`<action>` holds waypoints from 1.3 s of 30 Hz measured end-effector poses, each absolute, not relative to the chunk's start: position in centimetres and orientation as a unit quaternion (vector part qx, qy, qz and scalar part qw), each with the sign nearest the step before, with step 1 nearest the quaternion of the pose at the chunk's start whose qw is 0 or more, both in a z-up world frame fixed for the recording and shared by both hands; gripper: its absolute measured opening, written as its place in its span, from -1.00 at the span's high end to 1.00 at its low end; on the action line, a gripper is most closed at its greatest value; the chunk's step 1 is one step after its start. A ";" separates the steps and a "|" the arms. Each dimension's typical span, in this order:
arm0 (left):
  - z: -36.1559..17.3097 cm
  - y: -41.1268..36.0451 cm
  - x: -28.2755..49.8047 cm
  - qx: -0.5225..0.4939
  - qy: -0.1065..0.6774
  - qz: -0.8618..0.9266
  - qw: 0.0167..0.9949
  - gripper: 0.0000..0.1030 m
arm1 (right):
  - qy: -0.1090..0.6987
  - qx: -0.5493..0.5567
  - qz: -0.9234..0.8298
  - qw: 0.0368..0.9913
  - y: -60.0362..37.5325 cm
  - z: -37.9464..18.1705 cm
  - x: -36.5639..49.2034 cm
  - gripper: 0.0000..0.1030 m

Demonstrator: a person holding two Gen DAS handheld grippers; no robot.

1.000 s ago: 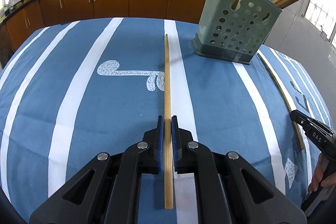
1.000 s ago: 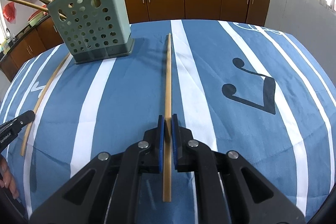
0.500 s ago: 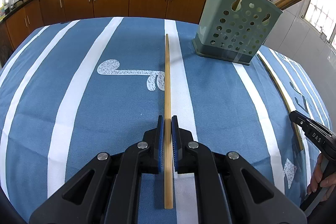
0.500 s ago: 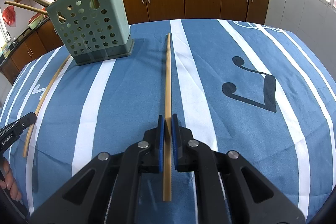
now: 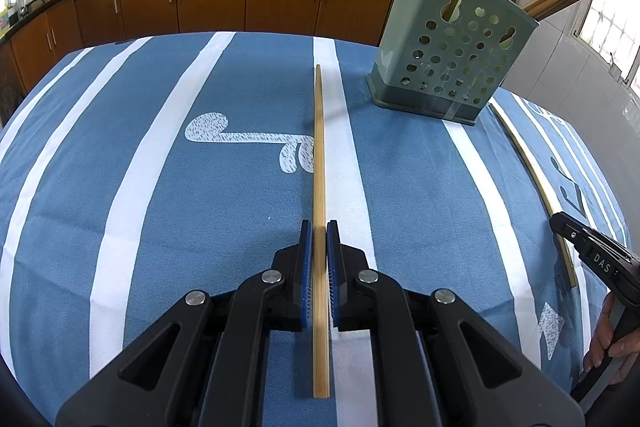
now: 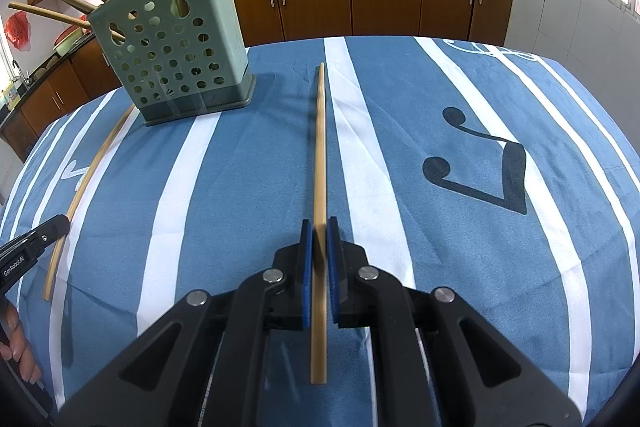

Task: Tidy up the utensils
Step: 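Hold the left tool's chopstick on the cloth while the right tool holds its chopstick, then raise the left tool's chopstick upright over the holder while the right tool does likewise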

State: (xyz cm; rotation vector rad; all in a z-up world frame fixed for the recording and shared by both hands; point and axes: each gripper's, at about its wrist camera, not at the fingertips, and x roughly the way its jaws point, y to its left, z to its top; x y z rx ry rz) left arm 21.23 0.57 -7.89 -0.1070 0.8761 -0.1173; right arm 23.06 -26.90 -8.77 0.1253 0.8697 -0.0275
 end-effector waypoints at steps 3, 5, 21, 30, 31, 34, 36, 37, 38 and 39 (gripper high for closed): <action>-7.8 0.6 21.2 -0.052 0.424 -0.058 0.903 0.84 | 0.421 0.057 -0.013 0.905 -26.9 -8.8 23.0 0.83; -7.8 0.5 20.8 -0.048 0.424 -0.060 0.902 0.84 | 0.422 0.046 -0.012 0.905 -26.7 -8.8 22.8 0.83; -7.8 -0.6 18.8 0.007 0.427 -0.058 0.902 0.85 | 0.422 0.049 -0.005 0.905 -26.8 -8.5 21.9 0.85; -3.8 1.4 18.1 -0.024 0.389 -0.066 0.919 0.86 | 0.351 0.068 0.000 0.934 -28.1 -3.5 19.9 0.85; -3.1 1.5 18.0 -0.027 0.381 -0.067 0.922 0.86 | 0.343 0.071 0.001 0.937 -28.2 -3.0 19.7 0.85; -1.1 1.9 17.6 -0.042 0.354 -0.073 0.932 0.86 | 0.320 0.076 0.001 0.944 -28.5 -1.5 19.2 0.85; 0.0 2.1 17.4 -0.050 0.339 -0.074 0.937 0.86 | 0.303 0.080 0.003 0.950 -28.6 -0.4 18.8 0.85; 0.4 2.2 17.3 -0.054 0.332 -0.073 0.939 0.86 | 0.297 0.082 0.004 0.951 -28.7 -0.2 18.7 0.85; 1.0 2.3 17.1 -0.059 0.323 -0.073 0.942 0.86 | 0.287 0.084 0.005 0.954 -28.8 0.4 18.5 0.85; 1.4 2.4 17.1 -0.062 0.317 -0.073 0.944 0.86 | 0.280 0.085 0.006 0.956 -28.8 0.8 18.3 0.85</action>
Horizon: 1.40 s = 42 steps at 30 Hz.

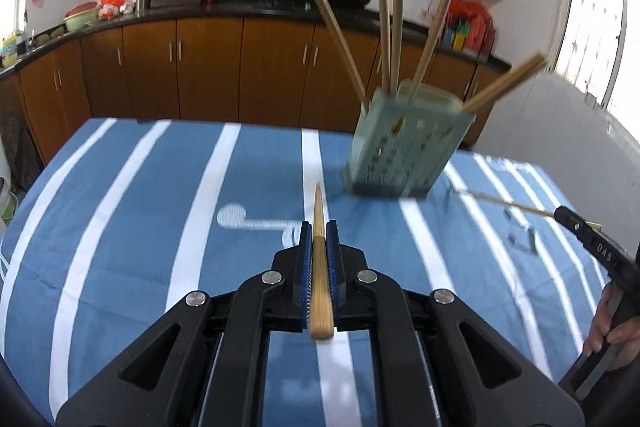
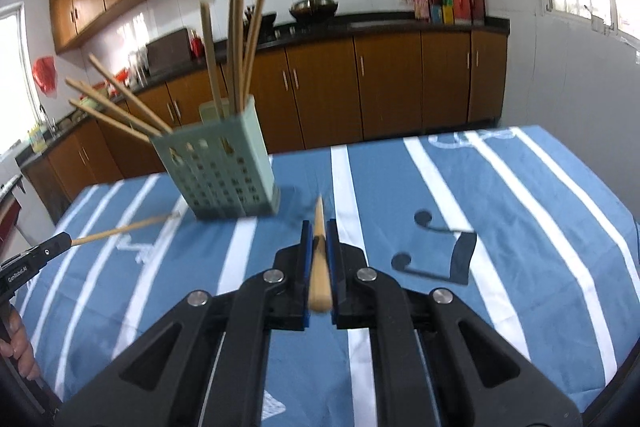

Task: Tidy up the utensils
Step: 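Raise the left tool's chopstick upright over the holder while the right tool does likewise, then open the left tool into the holder while the right tool releases its chopstick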

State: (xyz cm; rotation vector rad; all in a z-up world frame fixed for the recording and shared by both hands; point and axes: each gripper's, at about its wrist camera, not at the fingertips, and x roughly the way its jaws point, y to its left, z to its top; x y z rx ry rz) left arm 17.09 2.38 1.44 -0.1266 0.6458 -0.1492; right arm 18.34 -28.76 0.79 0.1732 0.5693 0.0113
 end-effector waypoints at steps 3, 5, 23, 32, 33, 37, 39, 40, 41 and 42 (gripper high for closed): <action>2.5 2.7 16.9 -0.070 0.302 -0.073 0.948 0.86 | 0.259 0.090 0.008 0.962 -29.0 2.0 18.0 0.85; 3.1 2.8 16.9 -0.073 0.294 -0.072 0.950 0.86 | 0.251 0.092 0.007 0.964 -29.0 2.4 17.8 0.85; 10.2 1.7 16.8 -0.052 0.222 -0.104 0.968 0.86 | 0.158 0.094 0.057 0.981 -28.1 11.4 16.8 0.85; 14.9 -0.6 17.1 -0.070 0.157 -0.139 0.975 0.86 | 0.068 0.112 0.093 0.987 -26.1 17.2 16.4 0.85; 15.4 -0.9 17.2 -0.074 0.148 -0.141 0.976 0.86 | 0.057 0.115 0.094 0.987 -25.9 17.6 16.6 0.85; 17.1 -1.8 18.1 -0.081 0.114 -0.137 0.981 0.86 | 0.022 0.116 0.083 0.990 -25.1 18.7 17.8 0.85; 17.5 -2.3 18.8 -0.078 0.104 -0.130 0.983 0.86 | 0.012 0.115 0.076 0.990 -24.8 18.9 18.8 0.85; 17.6 -2.6 19.5 -0.071 0.102 -0.122 0.985 0.86 | 0.009 0.113 0.072 0.991 -24.7 18.8 19.4 0.85; 17.5 -2.9 20.0 -0.066 0.103 -0.117 0.986 0.86 | 0.009 0.112 0.069 0.991 -24.6 18.7 19.9 0.85; 17.3 -3.0 20.5 -0.065 0.106 -0.115 0.986 0.86 | 0.012 0.111 0.068 0.991 -24.6 18.5 20.7 0.85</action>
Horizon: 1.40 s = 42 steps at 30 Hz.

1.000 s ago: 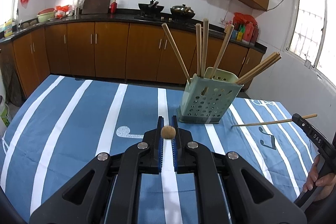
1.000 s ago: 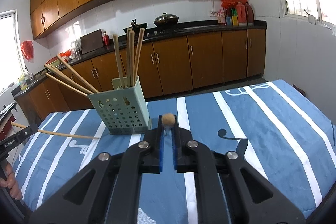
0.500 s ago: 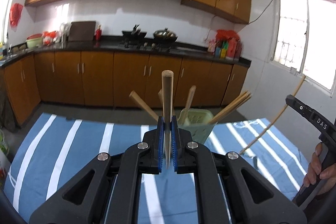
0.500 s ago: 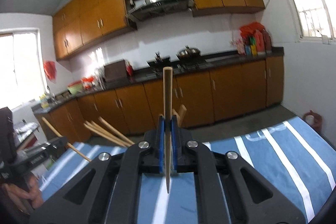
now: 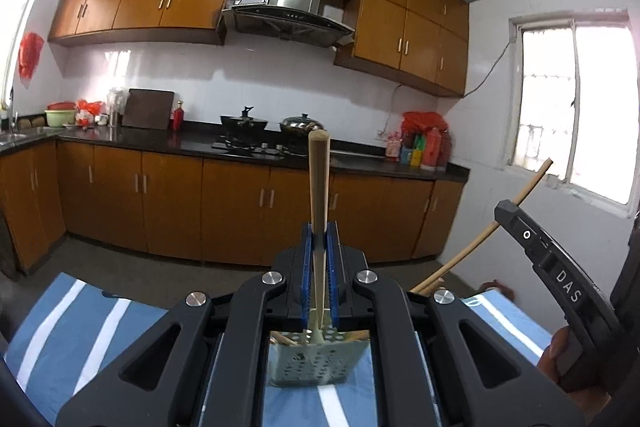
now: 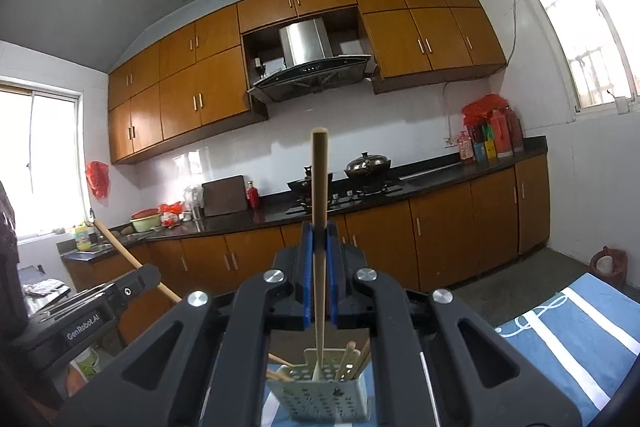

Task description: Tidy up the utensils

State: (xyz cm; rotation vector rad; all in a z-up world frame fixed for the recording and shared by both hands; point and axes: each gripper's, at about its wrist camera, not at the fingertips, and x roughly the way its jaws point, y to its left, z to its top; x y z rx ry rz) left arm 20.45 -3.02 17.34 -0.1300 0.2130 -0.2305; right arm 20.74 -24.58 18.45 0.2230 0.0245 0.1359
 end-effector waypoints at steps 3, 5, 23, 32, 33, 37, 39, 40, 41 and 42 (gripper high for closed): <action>16.7 -3.3 21.6 -0.062 0.115 -0.109 0.985 0.86 | 0.024 0.108 0.062 0.992 -24.4 17.7 22.9 0.85; 16.1 -3.5 22.3 -0.060 0.121 -0.105 0.985 0.86 | 0.037 0.104 0.058 0.992 -24.2 16.9 24.4 0.85; 13.0 -3.6 25.2 -0.071 0.161 -0.108 0.979 0.86 | 0.096 0.111 0.073 0.986 -23.4 13.2 28.0 0.70; 14.7 -2.4 23.6 -0.080 0.142 -0.103 0.981 0.82 | 0.090 0.104 0.068 0.988 -23.9 13.8 25.9 0.40; 14.9 -2.2 23.3 -0.081 0.140 -0.101 0.982 0.71 | 0.089 0.102 0.066 0.989 -23.9 13.9 25.5 0.38; 15.6 -1.7 21.8 -0.081 0.128 -0.093 0.984 0.36 | 0.089 0.096 0.063 0.989 -24.3 14.1 24.2 0.33; 15.8 -1.3 20.8 -0.077 0.124 -0.090 0.985 0.35 | 0.089 0.094 0.061 0.990 -24.5 14.1 23.4 0.26; 15.8 -1.1 20.3 -0.075 0.123 -0.088 0.986 0.33 | 0.091 0.093 0.060 0.990 -24.5 14.1 23.0 0.21; 15.9 -0.9 20.0 -0.074 0.124 -0.087 0.986 0.27 | 0.092 0.093 0.060 0.990 -24.6 14.1 22.6 0.17; 15.8 -0.7 19.6 -0.074 0.124 -0.085 0.986 0.17 | 0.094 0.092 0.060 0.990 -24.7 14.1 22.1 0.15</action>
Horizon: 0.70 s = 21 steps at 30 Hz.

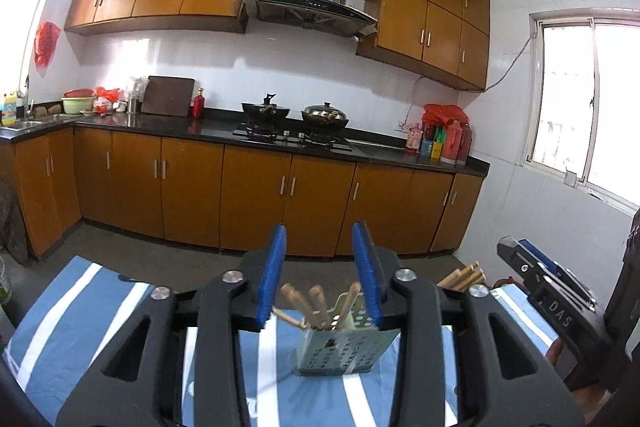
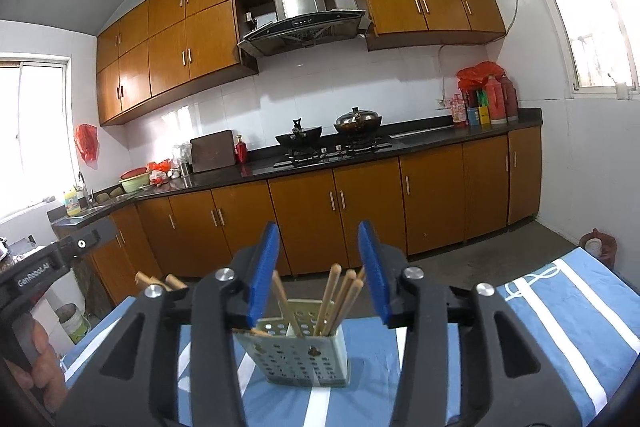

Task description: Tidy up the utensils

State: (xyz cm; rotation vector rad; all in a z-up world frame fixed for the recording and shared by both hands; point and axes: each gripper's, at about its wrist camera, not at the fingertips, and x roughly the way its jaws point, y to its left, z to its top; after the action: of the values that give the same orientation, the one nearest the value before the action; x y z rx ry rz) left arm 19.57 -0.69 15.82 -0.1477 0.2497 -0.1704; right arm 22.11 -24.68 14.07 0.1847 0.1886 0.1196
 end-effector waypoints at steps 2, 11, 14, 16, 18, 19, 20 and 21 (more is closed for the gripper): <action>15.7 -0.2 18.6 -0.071 0.126 -0.081 0.986 0.05 | 0.096 0.090 0.059 0.989 -24.8 14.0 21.2 0.01; 14.1 2.1 13.2 -0.035 0.125 -0.053 0.990 -0.87 | 0.086 0.067 0.047 0.993 -24.6 13.5 14.2 -0.91; 13.3 3.0 11.1 -0.030 0.120 -0.040 0.992 -0.96 | 0.073 0.040 0.036 0.996 -23.9 13.2 11.6 -0.92; 12.9 3.5 10.0 -0.028 0.119 -0.034 0.992 -0.96 | 0.069 0.022 0.030 0.997 -23.3 12.9 10.0 -0.92; 12.0 3.7 8.5 -0.024 0.118 -0.021 0.993 -0.96 | 0.067 0.010 0.026 0.997 -22.8 12.4 8.3 -0.92; 11.7 3.7 7.9 -0.022 0.117 -0.017 0.993 -0.96 | 0.067 0.008 0.027 0.997 -22.5 12.0 7.4 -0.92; 11.2 3.7 7.1 -0.018 0.116 -0.013 0.993 -0.96 | 0.067 0.007 0.028 0.997 -22.5 11.8 6.8 -0.92; 10.6 3.8 6.4 -0.014 0.115 -0.010 0.993 -0.96 | 0.069 0.006 0.030 0.997 -22.3 11.2 5.8 -0.92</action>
State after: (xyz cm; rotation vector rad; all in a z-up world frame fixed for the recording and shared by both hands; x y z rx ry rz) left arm 6.41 3.85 10.61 -0.0273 0.2295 -0.0193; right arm 5.81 -22.31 11.19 0.0130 0.1379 0.0606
